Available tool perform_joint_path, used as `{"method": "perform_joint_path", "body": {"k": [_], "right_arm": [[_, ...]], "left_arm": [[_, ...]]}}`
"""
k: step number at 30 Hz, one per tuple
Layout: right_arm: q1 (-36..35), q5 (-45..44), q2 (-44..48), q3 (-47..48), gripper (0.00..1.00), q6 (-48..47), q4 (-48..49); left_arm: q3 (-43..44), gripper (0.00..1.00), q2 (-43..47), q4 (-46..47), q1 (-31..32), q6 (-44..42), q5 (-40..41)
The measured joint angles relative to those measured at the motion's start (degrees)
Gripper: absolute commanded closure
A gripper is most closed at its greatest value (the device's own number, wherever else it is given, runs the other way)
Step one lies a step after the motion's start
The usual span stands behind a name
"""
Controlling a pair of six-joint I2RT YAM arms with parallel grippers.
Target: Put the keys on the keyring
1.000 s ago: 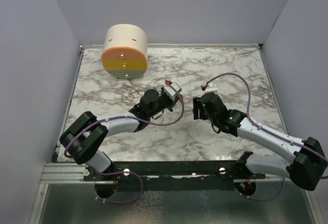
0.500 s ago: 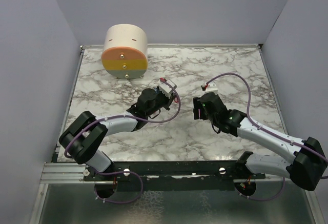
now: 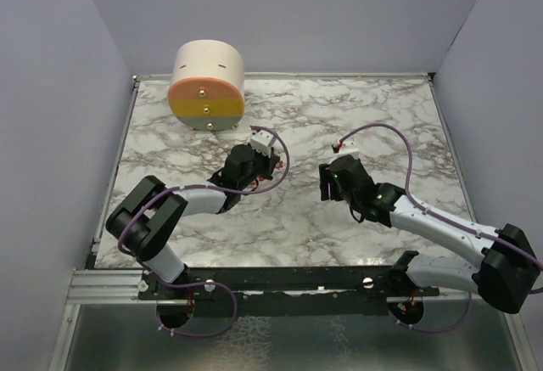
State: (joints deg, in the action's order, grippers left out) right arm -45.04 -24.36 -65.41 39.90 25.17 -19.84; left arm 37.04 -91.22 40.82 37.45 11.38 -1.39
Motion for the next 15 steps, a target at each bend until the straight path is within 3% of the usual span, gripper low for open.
{"method": "perform_joint_path", "body": {"k": [9, 11, 15], "right_arm": [[0.0, 0.0, -0.8, 0.0, 0.38, 0.0, 0.2], [0.0, 0.0, -0.8, 0.0, 0.37, 0.0, 0.2], [0.0, 0.0, -0.8, 0.0, 0.38, 0.0, 0.2]], "left_arm": [[1.5, 1.00, -4.3, -1.4, -0.3, 2.1, -0.1], [1.8, 0.70, -4.6, -1.6, -0.4, 2.3, -0.3], [2.5, 0.32, -4.7, -1.9, -0.5, 3.0, -1.0]]}}
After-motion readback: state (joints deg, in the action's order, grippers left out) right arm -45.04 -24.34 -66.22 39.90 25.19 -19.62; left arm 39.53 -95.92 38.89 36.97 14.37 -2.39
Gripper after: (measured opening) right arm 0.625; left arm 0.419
